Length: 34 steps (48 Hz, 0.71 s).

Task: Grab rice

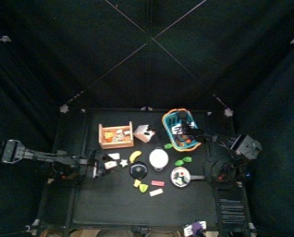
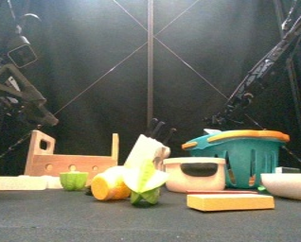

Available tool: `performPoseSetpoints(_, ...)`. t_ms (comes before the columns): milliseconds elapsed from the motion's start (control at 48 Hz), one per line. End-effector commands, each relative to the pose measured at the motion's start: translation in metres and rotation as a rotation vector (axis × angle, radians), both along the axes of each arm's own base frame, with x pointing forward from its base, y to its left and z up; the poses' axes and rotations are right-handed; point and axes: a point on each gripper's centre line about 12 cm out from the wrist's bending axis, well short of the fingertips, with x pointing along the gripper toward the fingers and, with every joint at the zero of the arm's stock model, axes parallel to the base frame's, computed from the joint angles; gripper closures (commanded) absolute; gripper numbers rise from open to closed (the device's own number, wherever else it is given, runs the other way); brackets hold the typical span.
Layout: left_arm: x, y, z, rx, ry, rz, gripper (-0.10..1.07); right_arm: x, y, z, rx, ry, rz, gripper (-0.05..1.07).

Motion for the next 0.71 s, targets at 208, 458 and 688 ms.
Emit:
performPoseSetpoints(208,0.003,-0.001,0.004,-0.004,-0.014,-0.001,-0.02,0.010,0.017,0.072,-0.133,-0.158,0.052,0.18)
performPoseSetpoints(458,0.002,-0.001,0.003,-0.012,-0.011,0.003,-0.02,0.024,0.085,0.123,-0.213,-0.308,0.257,0.19)
performPoseSetpoints(688,0.003,0.001,0.002,-0.013,0.013,0.010,-0.02,0.033,0.153,0.127,-0.195,-0.386,0.492,0.19)
